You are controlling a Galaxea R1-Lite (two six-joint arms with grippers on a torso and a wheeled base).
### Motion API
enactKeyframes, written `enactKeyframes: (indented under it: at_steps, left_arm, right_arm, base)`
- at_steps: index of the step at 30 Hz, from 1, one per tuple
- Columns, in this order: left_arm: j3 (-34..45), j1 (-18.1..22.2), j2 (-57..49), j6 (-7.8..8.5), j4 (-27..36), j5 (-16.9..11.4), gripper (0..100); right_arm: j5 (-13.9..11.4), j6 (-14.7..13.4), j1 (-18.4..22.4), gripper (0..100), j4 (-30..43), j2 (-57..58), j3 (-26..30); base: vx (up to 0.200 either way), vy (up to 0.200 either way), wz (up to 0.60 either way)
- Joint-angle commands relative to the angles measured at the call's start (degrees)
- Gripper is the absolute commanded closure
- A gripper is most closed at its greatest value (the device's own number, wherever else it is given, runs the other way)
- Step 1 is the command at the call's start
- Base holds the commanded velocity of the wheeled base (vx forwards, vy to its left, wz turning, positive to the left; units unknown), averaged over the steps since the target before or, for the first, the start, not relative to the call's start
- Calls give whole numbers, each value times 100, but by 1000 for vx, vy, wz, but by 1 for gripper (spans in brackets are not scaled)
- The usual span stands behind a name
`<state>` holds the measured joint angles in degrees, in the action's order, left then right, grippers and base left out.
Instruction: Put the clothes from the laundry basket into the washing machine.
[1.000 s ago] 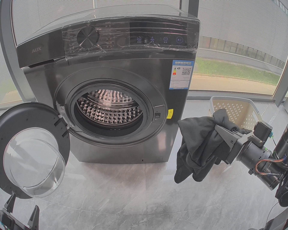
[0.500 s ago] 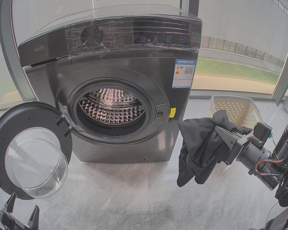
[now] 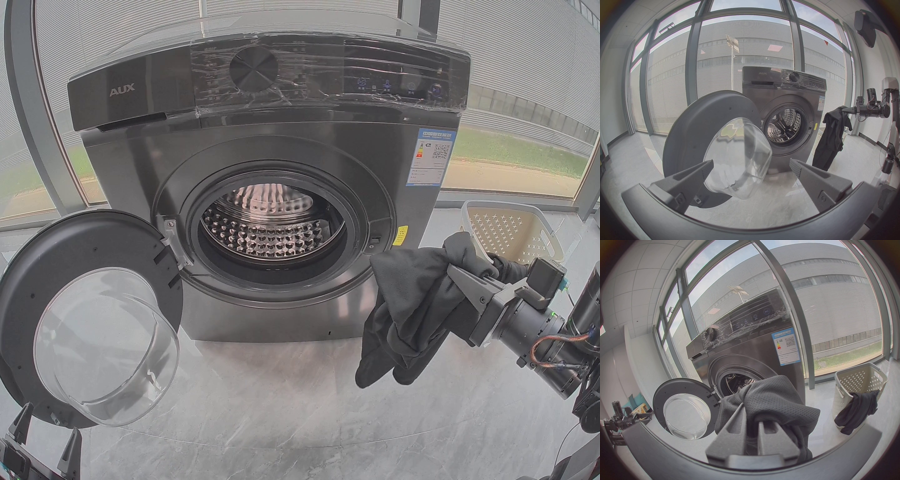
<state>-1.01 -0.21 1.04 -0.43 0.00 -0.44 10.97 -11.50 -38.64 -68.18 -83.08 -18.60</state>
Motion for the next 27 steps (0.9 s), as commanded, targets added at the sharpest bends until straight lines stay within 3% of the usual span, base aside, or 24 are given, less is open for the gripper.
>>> enactKeyframes:
  at_steps: [1, 8, 23, 27]
  left_arm:
    - [84, -6, -104, -1, 0, 0, 0]
    - [84, -6, -104, -1, 0, 0, 0]
    - [84, -6, -104, 8, 0, 0, 0]
    - [84, -6, -104, 8, 0, 0, 0]
  right_arm:
    - [1, -2, -3, 100, -2, 2, 15]
    - [1, -2, -3, 100, -2, -7, 23]
    - [-7, -11, -12, 100, -2, -51, 67]
    - [-7, -19, -12, 100, -2, -51, 67]
  base:
    - [0, 0, 0]
    - [-86, -171, 0]
    - [0, 0, 0]
    - [0, 200, 0]
